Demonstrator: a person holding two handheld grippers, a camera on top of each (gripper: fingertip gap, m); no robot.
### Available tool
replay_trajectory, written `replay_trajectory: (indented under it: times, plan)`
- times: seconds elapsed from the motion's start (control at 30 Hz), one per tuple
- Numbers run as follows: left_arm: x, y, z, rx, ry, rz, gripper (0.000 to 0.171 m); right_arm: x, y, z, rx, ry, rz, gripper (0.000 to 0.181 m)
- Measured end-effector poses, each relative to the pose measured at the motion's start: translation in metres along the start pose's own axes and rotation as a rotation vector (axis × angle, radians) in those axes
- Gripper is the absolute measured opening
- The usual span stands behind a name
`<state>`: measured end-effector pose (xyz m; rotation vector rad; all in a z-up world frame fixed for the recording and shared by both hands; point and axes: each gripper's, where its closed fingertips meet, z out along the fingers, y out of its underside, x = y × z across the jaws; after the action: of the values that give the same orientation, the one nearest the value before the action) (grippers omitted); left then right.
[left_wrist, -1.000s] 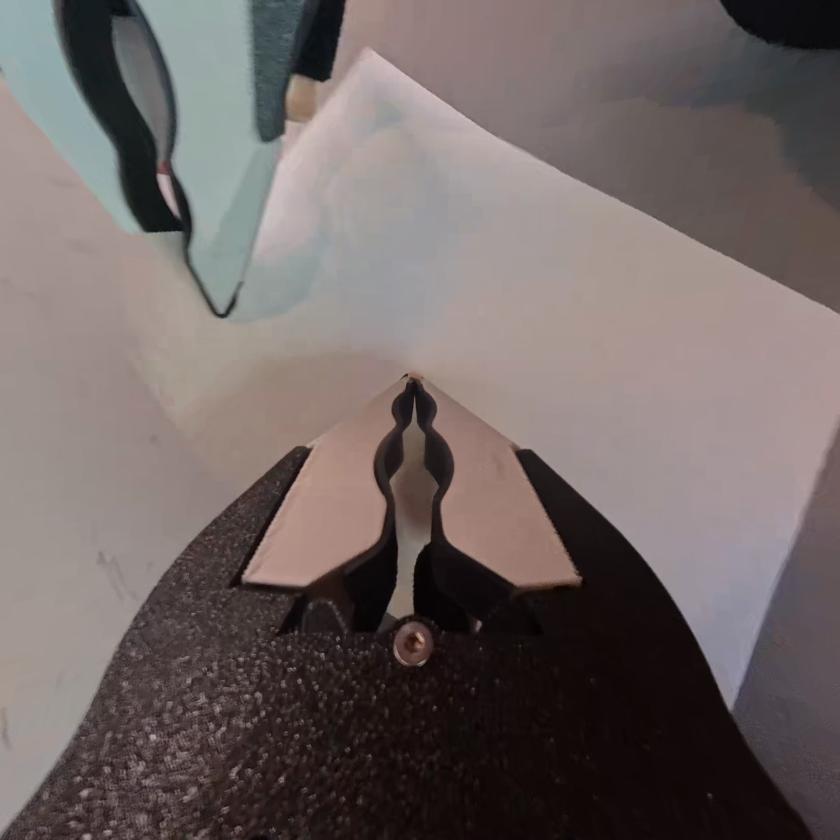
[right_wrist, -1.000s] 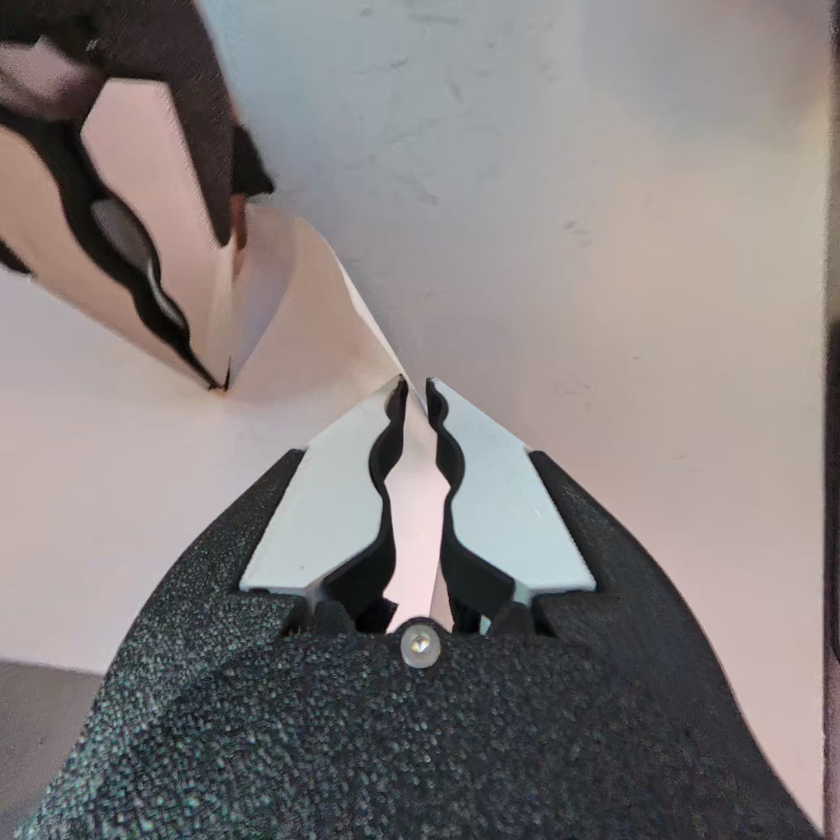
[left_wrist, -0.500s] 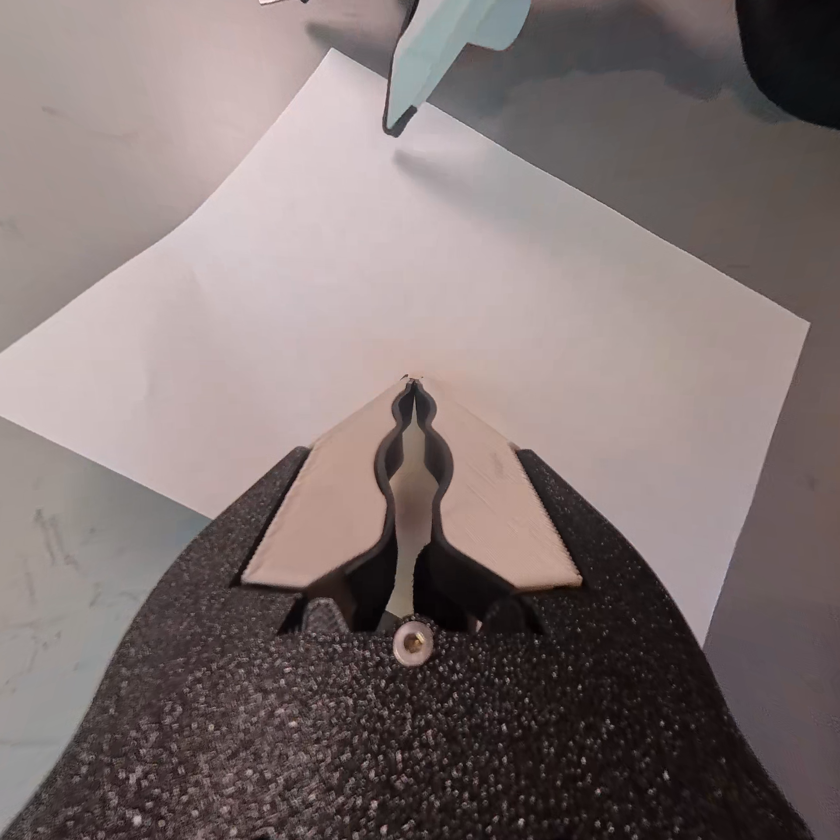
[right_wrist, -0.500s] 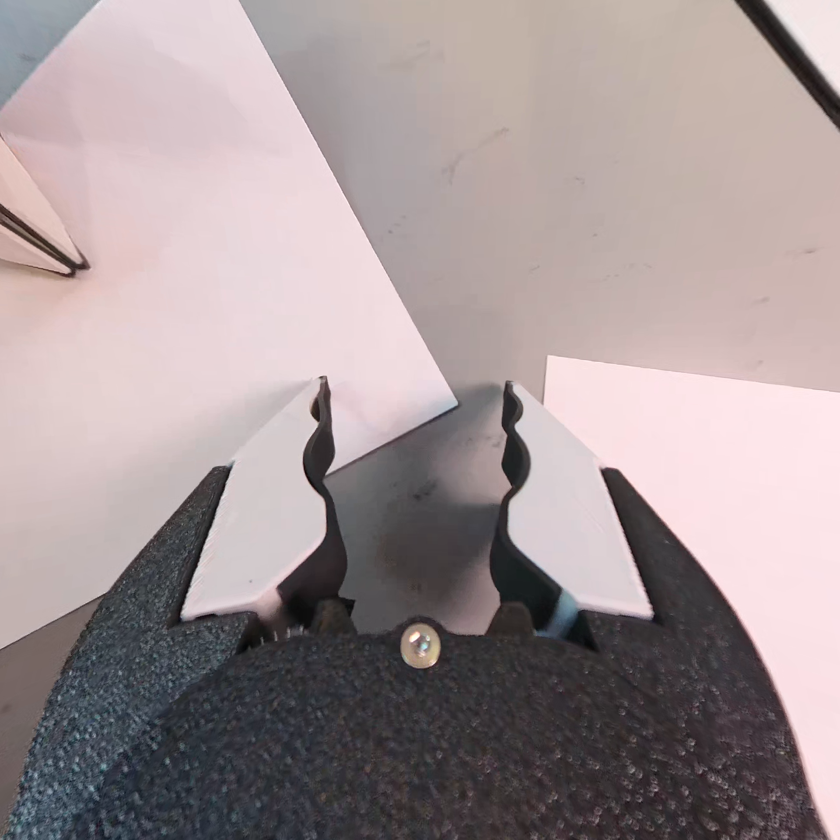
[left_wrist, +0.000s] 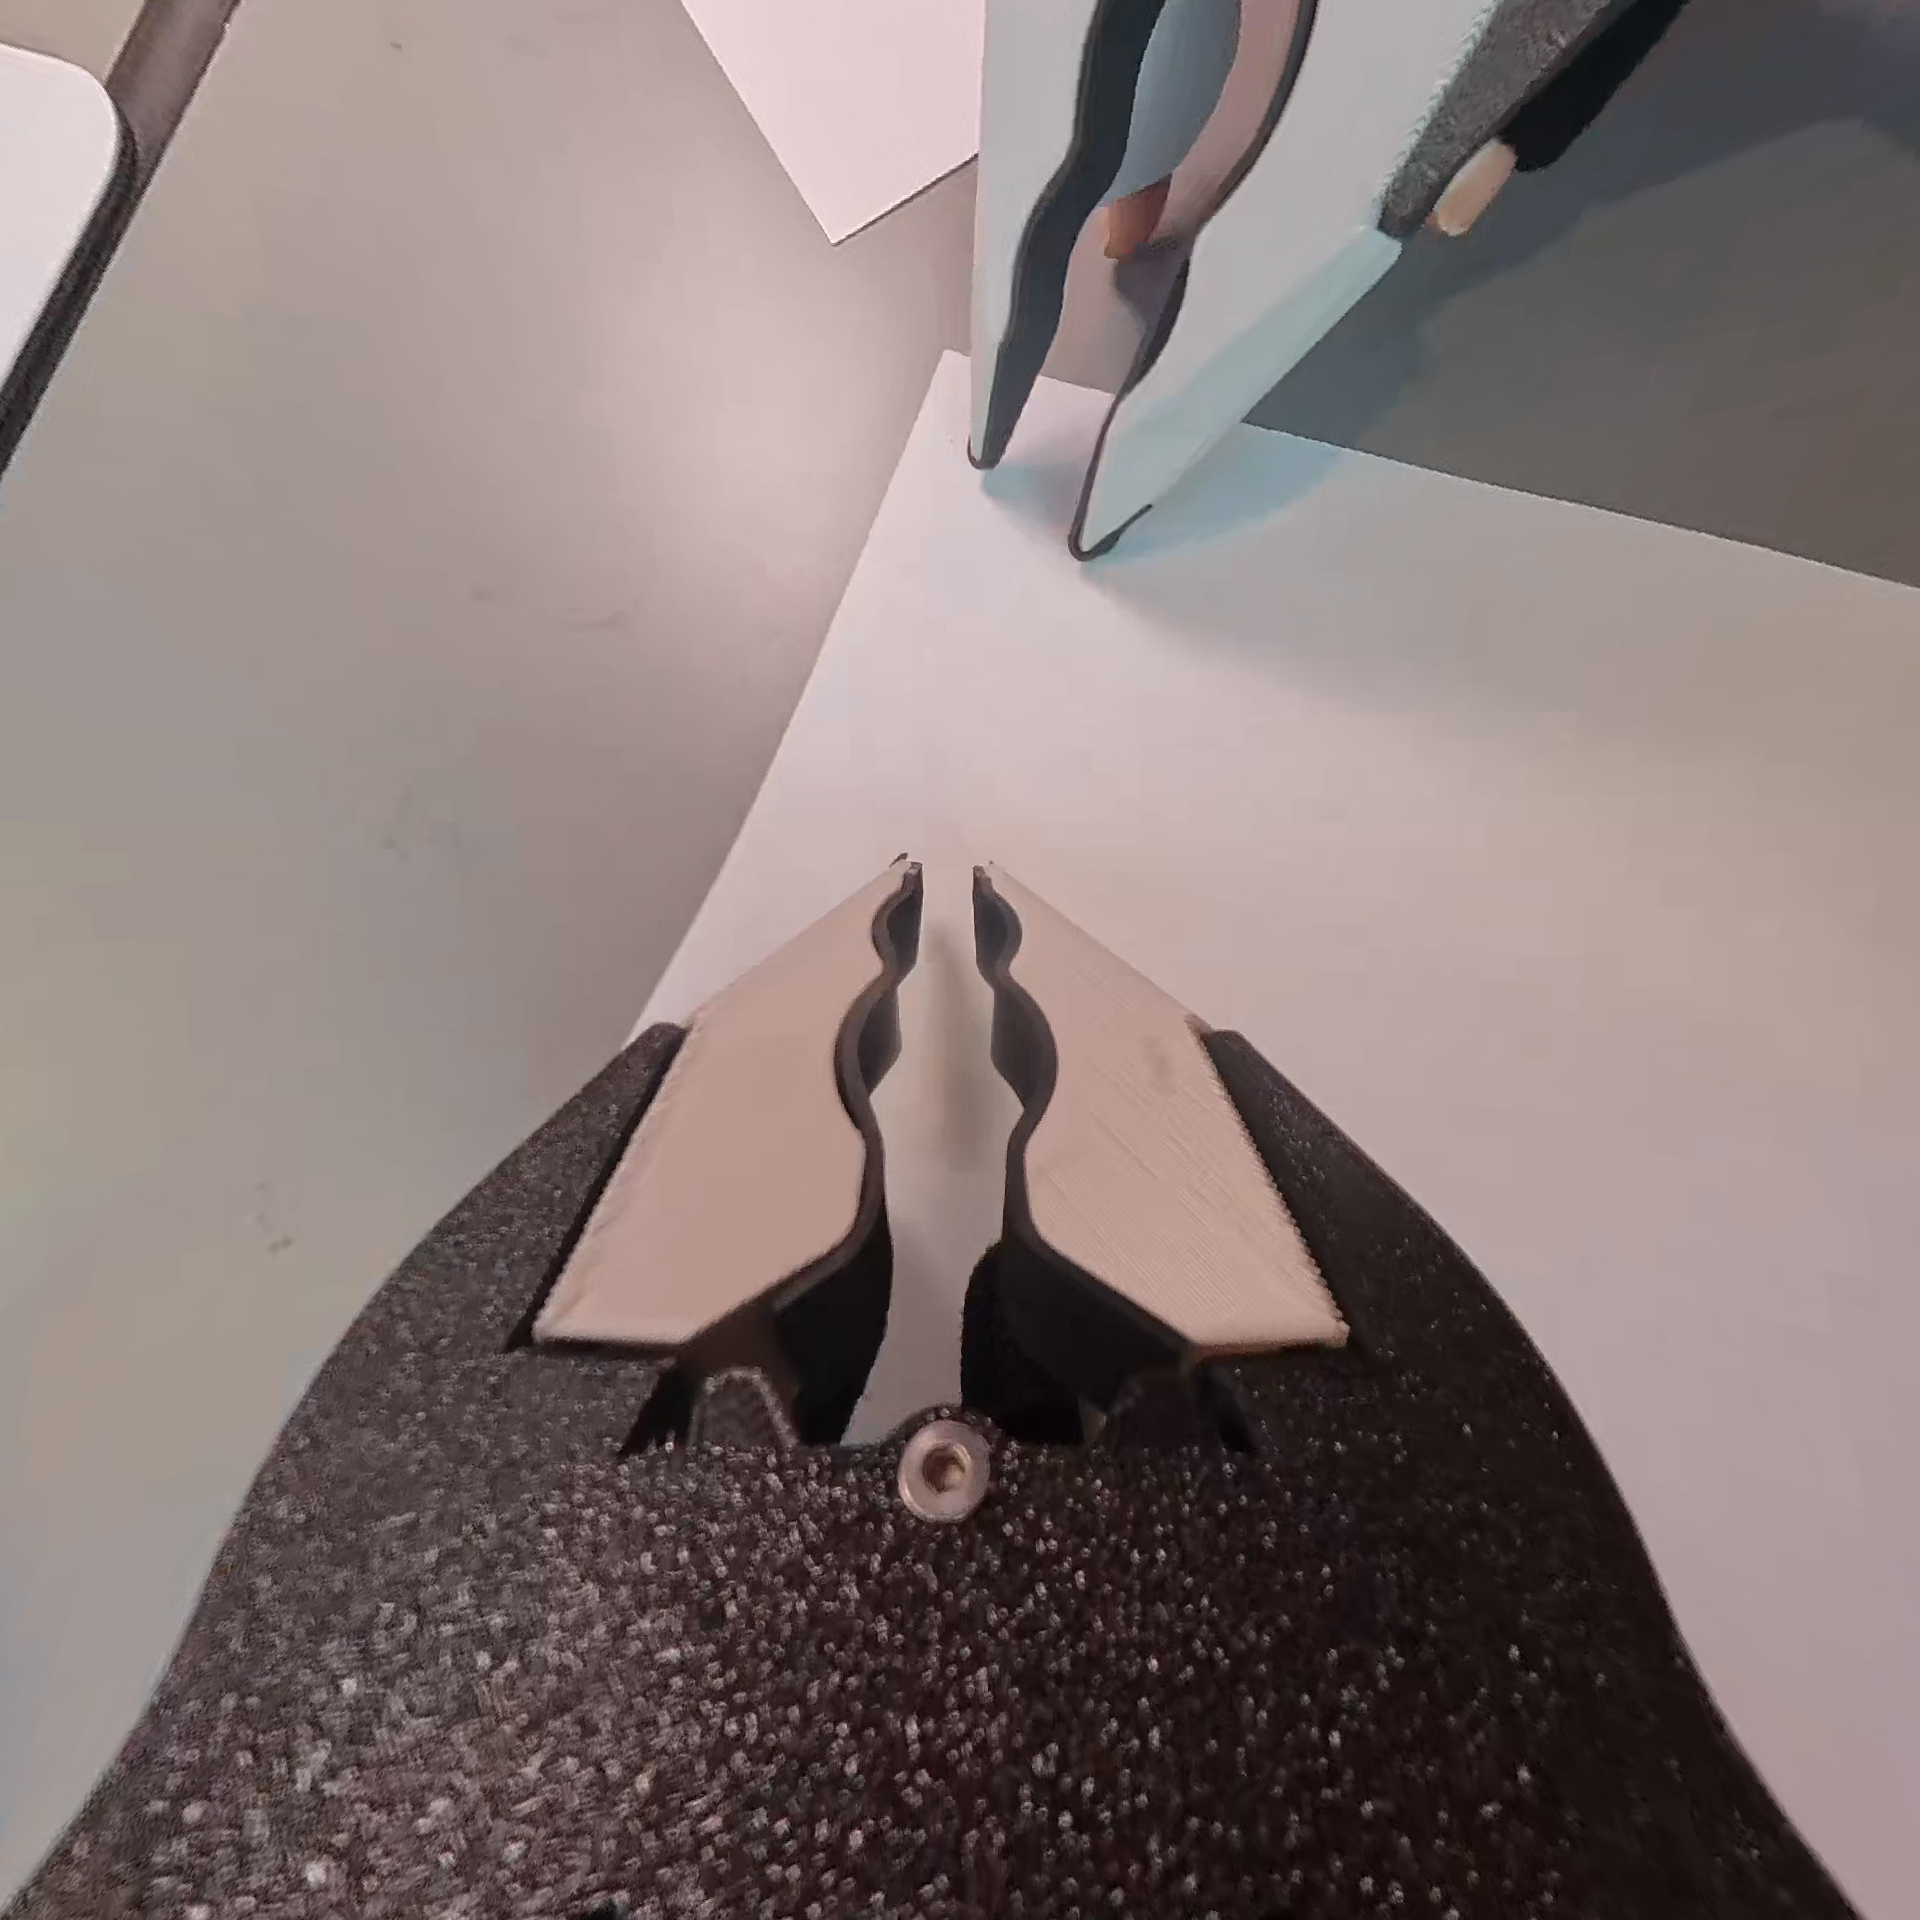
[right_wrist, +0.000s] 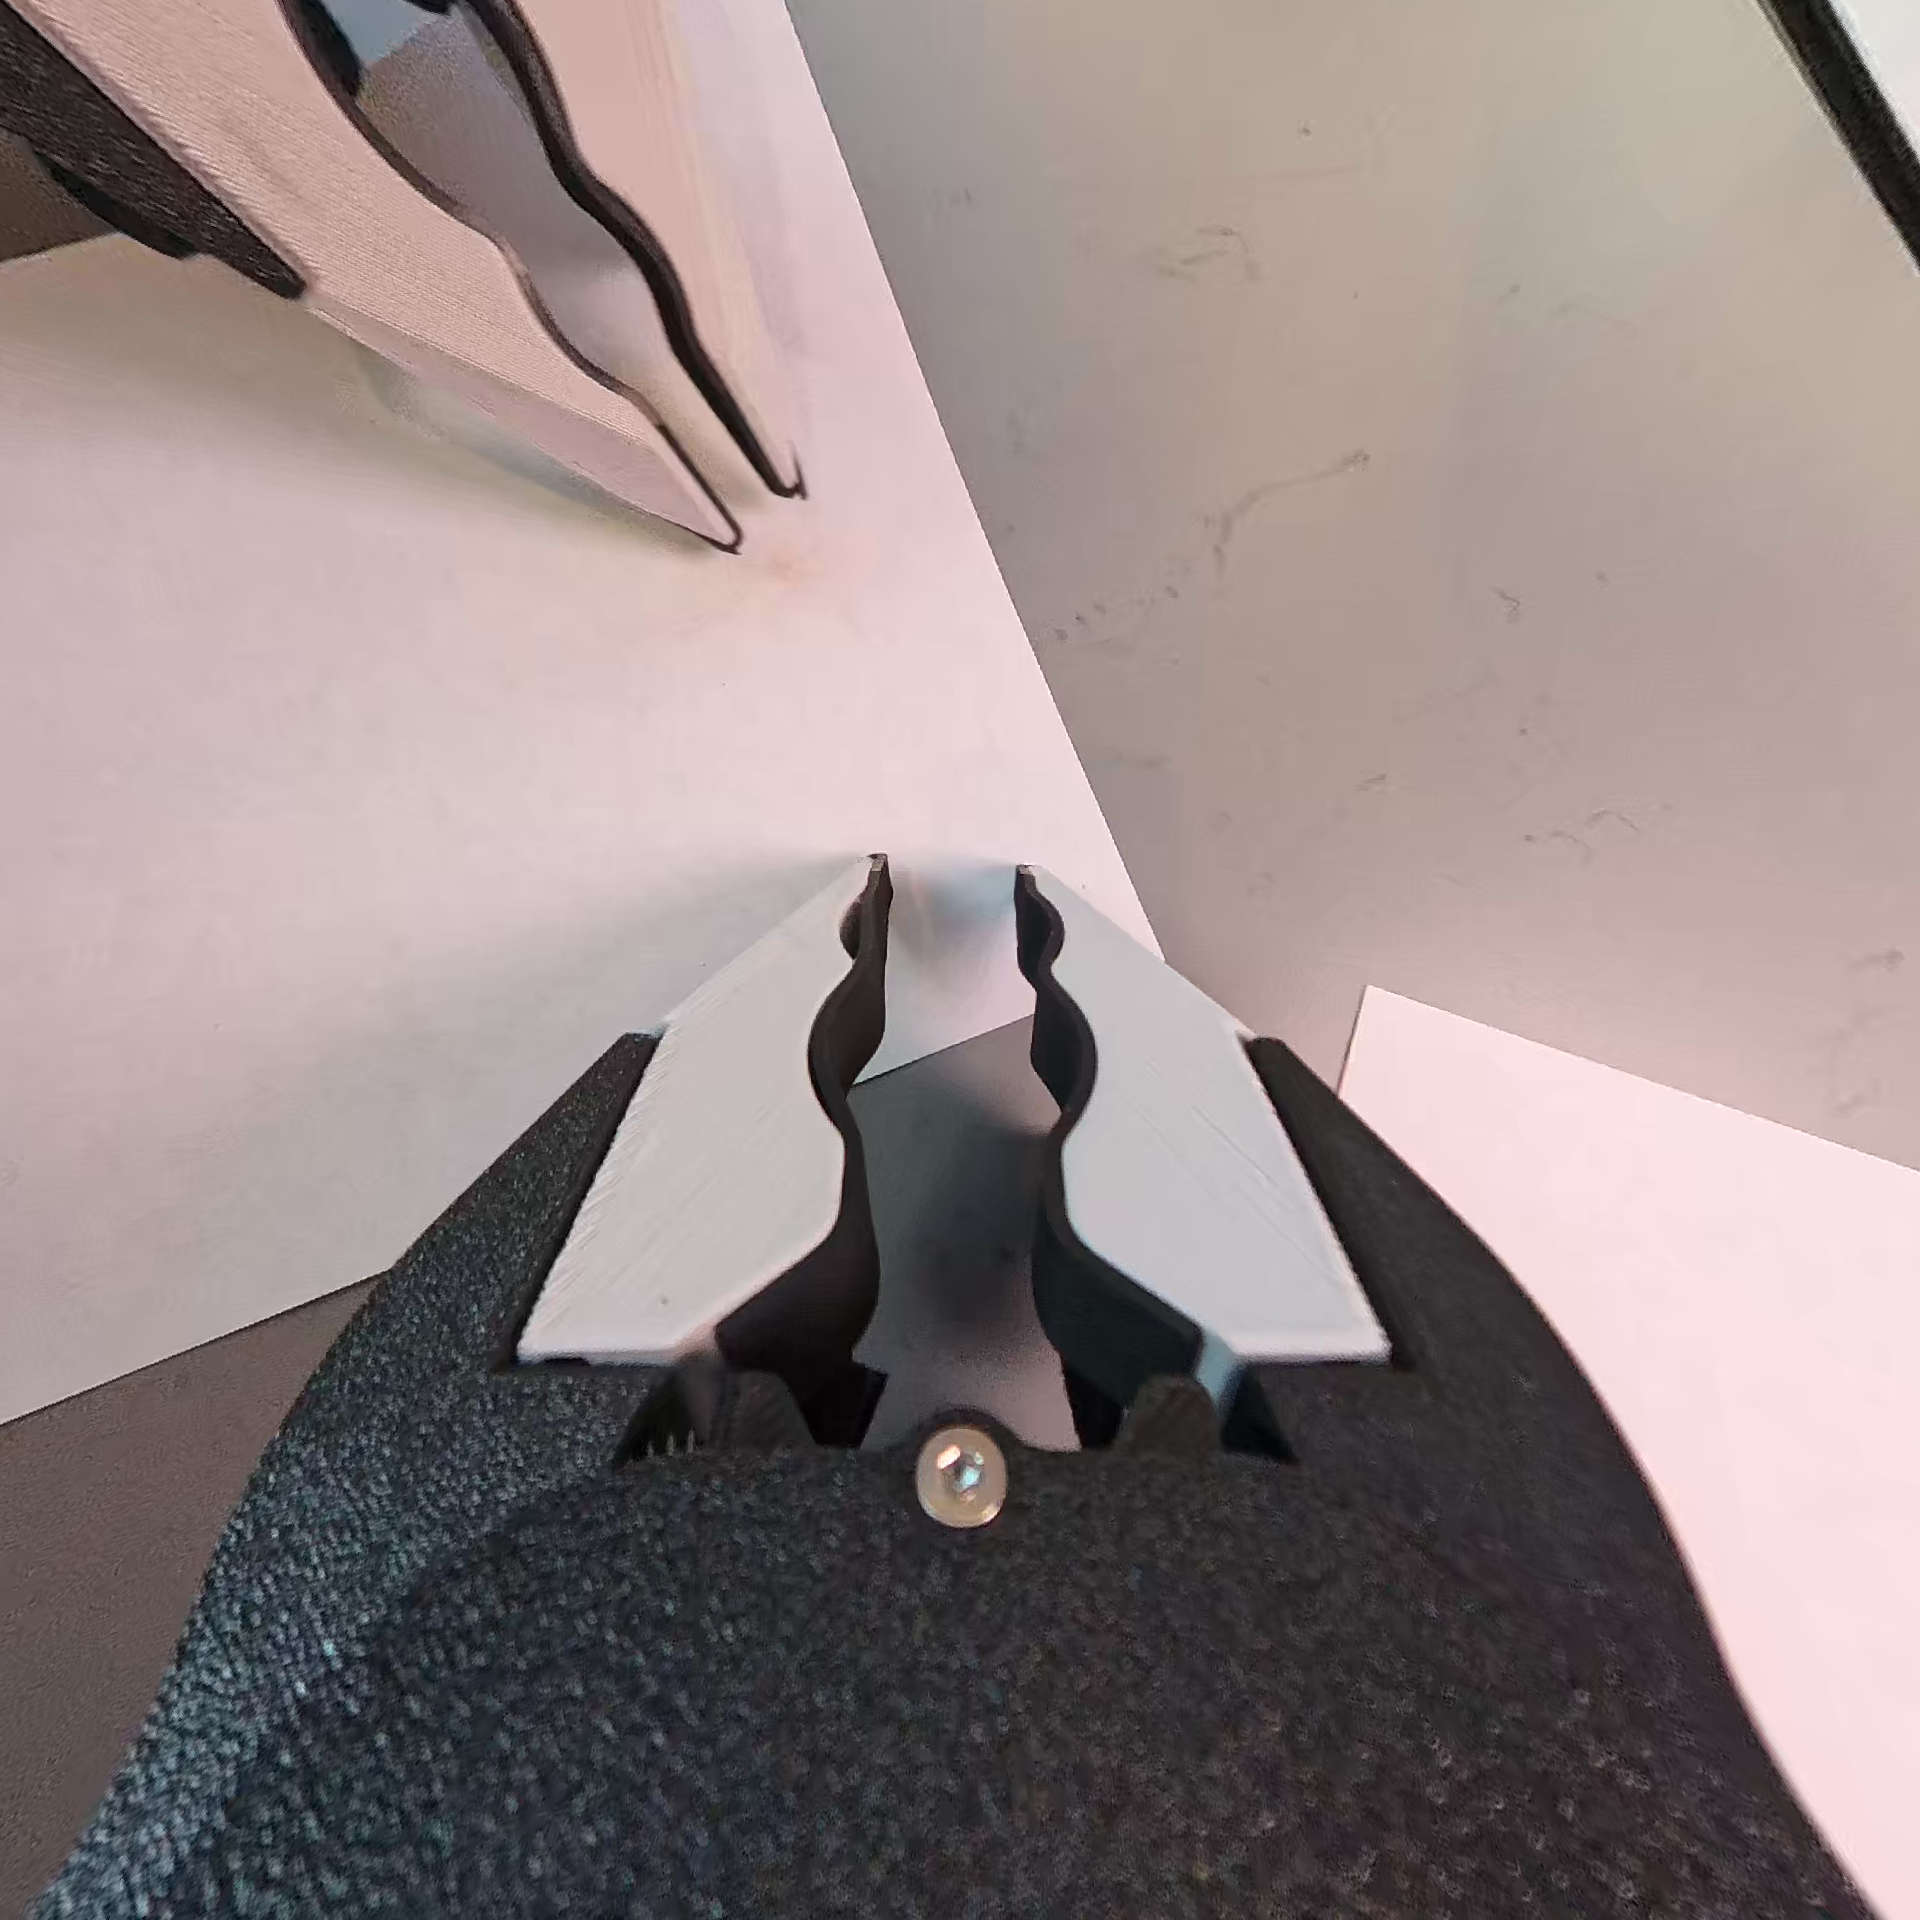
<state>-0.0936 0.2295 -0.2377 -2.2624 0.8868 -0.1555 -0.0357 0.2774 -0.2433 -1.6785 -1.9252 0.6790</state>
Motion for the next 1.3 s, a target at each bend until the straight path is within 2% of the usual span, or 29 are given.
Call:
replay_trajectory:
  times: [0.1,0.2,0.23,0.27,0.37,0.47,0.57,0.77,0.87,1.0,1.13,1.2,1.3]
  plan:
    - [-0.007,-0.003,0.012,-0.004,-0.010,-0.014,0.008,-0.007,0.001,-0.001,0.011,-0.030,-0.041,0.010]
    - [-0.003,-0.005,0.013,0.021,0.005,-0.025,0.008,-0.011,0.002,-0.002,0.007,-0.042,-0.074,0.007]
    - [0.000,-0.004,0.013,0.032,0.007,-0.031,0.005,-0.010,0.002,-0.002,0.004,-0.040,-0.063,0.011]
    - [0.003,-0.003,0.012,0.040,0.009,-0.044,0.000,-0.008,0.003,-0.003,-0.001,-0.032,-0.041,0.024]
    - [0.011,0.002,0.006,0.048,-0.015,-0.082,0.000,0.001,0.008,-0.009,-0.021,-0.006,0.070,0.051]
    - [0.021,0.007,0.001,0.061,-0.032,-0.107,0.000,-0.006,0.009,-0.010,-0.036,-0.058,0.183,0.074]
    - [0.028,0.008,-0.002,0.077,-0.043,-0.123,0.000,-0.010,0.010,-0.007,-0.103,-0.008,0.119,0.079]
    - [0.033,0.009,-0.004,0.085,-0.014,-0.162,0.000,-0.014,0.009,-0.005,-0.118,0.035,0.104,0.066]
    - [0.034,0.011,-0.006,0.074,0.013,-0.173,0.000,-0.018,0.010,-0.008,-0.134,0.046,0.118,0.051]
    - [0.034,0.012,-0.007,0.078,0.014,-0.177,0.000,-0.026,0.011,-0.009,-0.122,0.037,0.138,0.064]
    - [0.034,0.011,-0.006,0.078,0.000,-0.165,0.000,-0.023,0.010,-0.007,-0.113,0.065,0.142,0.054]
    - [0.036,0.011,-0.007,0.076,0.016,-0.156,0.000,-0.021,0.008,-0.006,-0.086,0.075,0.149,0.038]
    - [0.034,0.014,-0.011,0.050,0.039,-0.143,0.007,-0.022,0.005,-0.004,-0.063,0.060,0.128,0.030]
